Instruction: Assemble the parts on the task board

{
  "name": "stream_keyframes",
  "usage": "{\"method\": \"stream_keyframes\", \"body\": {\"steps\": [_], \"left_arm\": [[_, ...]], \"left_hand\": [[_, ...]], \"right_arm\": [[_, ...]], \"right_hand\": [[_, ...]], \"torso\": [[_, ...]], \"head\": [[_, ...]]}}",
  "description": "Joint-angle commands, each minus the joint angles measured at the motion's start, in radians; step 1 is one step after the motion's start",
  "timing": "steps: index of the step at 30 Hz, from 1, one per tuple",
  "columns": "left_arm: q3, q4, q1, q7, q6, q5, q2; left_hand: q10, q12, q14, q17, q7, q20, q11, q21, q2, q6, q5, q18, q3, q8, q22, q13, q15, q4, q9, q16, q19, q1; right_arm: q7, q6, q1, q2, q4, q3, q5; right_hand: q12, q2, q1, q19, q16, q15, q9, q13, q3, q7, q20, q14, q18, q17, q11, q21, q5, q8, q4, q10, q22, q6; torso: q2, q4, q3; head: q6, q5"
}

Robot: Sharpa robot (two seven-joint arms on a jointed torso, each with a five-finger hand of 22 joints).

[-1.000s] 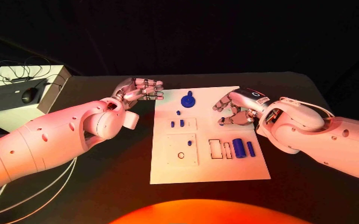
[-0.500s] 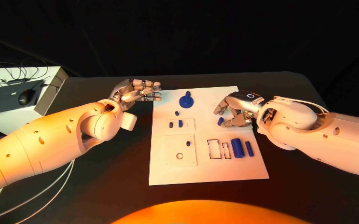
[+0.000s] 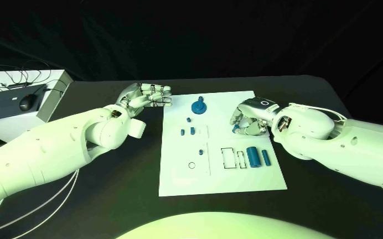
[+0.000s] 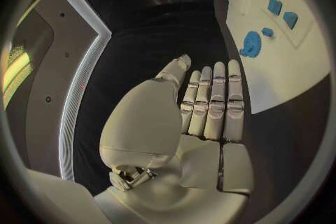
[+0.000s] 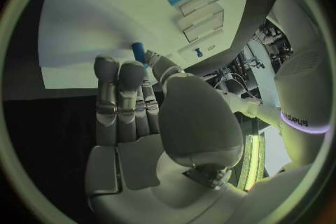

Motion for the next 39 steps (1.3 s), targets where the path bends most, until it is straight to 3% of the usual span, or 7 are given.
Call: {"method": "stream_keyframes", "body": {"steps": [1,13,20,22,29,35,39], "left_arm": [[0.001,0.003,0.0,0.013,0.018,-0.004,-0.001],[0.001,0.004,0.0,0.012,0.021,-0.004,-0.002],[0.001,0.004,0.0,0.011,0.02,-0.004,-0.003],[0.001,0.004,0.0,0.011,0.02,-0.004,-0.003],[0.001,0.004,0.0,0.01,0.019,-0.003,-0.004],[0.001,0.004,0.0,0.01,0.019,-0.003,-0.003],[0.001,0.004,0.0,0.01,0.019,-0.003,-0.003]], "left_hand": [[0.0,-0.002,0.002,0.001,-0.001,0.0,-0.005,0.003,-0.003,0.0,-0.003,-0.011,0.004,0.0,-0.002,-0.001,-0.002,-0.001,0.001,-0.001,0.002,-0.002],[-0.001,-0.002,0.002,0.001,0.0,-0.001,-0.005,0.003,-0.002,-0.001,-0.003,-0.011,0.005,0.0,-0.002,-0.001,-0.002,-0.003,0.001,-0.001,0.002,0.0],[-0.001,-0.002,0.001,0.001,0.0,-0.001,-0.004,0.003,-0.002,-0.001,-0.002,-0.012,0.005,0.0,-0.002,-0.001,-0.002,-0.001,0.001,-0.001,0.002,-0.002],[-0.001,-0.001,0.001,0.001,0.0,0.0,-0.004,0.003,-0.002,-0.002,-0.003,-0.012,0.005,0.0,-0.002,-0.001,-0.002,0.0,0.001,-0.001,0.002,-0.003],[-0.001,-0.002,0.001,0.001,0.001,0.0,-0.004,0.002,-0.001,-0.001,-0.003,-0.012,0.003,0.0,-0.003,-0.001,-0.002,0.003,0.001,-0.001,0.002,-0.007],[-0.001,-0.002,0.001,0.001,0.001,0.0,-0.004,0.002,-0.001,-0.001,-0.003,-0.012,0.003,0.0,-0.003,-0.001,-0.002,0.003,0.001,-0.001,0.002,-0.007],[-0.001,-0.002,0.001,0.001,0.001,0.0,-0.004,0.002,-0.001,-0.001,-0.003,-0.012,0.003,0.0,-0.003,-0.001,-0.002,0.003,0.001,-0.001,0.002,-0.007]], "right_arm": [[-0.021,0.024,-0.002,0.001,-0.003,-0.001,-0.029],[-0.027,0.031,-0.003,0.003,0.001,-0.001,-0.033],[-0.038,0.035,-0.004,0.005,-0.004,-0.003,-0.039],[-0.04,0.037,-0.005,0.005,-0.005,-0.003,-0.041],[-0.052,0.041,-0.008,0.006,0.0,-0.004,-0.057],[-0.058,0.017,-0.012,0.006,0.011,-0.004,-0.069],[-0.059,-0.003,-0.014,0.005,0.02,-0.004,-0.073]], "right_hand": [[-0.003,0.003,-0.011,0.023,0.003,-0.005,-0.001,0.002,0.018,0.001,-0.004,0.005,-0.011,0.005,-0.002,0.024,-0.002,0.002,-0.007,0.013,0.065,0.01],[-0.004,0.004,-0.019,0.014,0.001,-0.005,-0.001,0.002,0.024,0.001,-0.005,0.005,-0.012,0.013,-0.002,0.047,-0.003,0.002,-0.017,0.017,0.065,0.013],[-0.004,0.024,-0.01,0.013,0.002,-0.008,0.001,0.002,0.035,0.002,-0.006,0.005,-0.012,0.016,-0.004,0.057,-0.006,0.002,-0.022,0.021,0.067,0.021],[-0.004,0.033,-0.003,0.013,0.001,-0.009,0.001,0.001,0.048,0.002,-0.007,0.004,-0.012,0.017,-0.005,0.064,-0.044,0.002,-0.026,0.024,0.068,0.025],[-0.002,0.066,0.022,0.014,-0.003,-0.021,0.009,0.004,0.097,0.0,-0.02,0.003,-0.02,0.02,-0.02,0.123,-0.051,0.006,-0.06,0.077,0.077,0.066],[-0.005,0.082,0.024,0.012,-0.008,-0.031,0.013,0.005,0.123,0.001,-0.04,0.003,-0.037,0.026,-0.029,0.159,-0.133,0.004,-0.078,0.113,0.079,0.077],[-0.004,0.085,0.025,0.01,-0.01,-0.032,0.016,0.006,0.133,0.002,-0.044,0.004,-0.042,0.03,-0.029,0.175,-0.155,0.004,-0.082,0.115,0.081,0.078]], "torso": [[-0.001,0.0003,0.0005],[0.0,-0.0008,0.0008],[0.0,-0.0003,0.0009],[0.0,-0.0003,0.0009],[-0.001,-0.0004,0.0007],[0.0,-0.0002,0.001],[0.0,0.0001,0.001]], "head": [[0.001,0.0],[-0.001,-0.003],[-0.002,-0.002],[-0.002,-0.002],[-0.004,-0.002],[-0.004,-0.002],[-0.004,-0.001]]}}
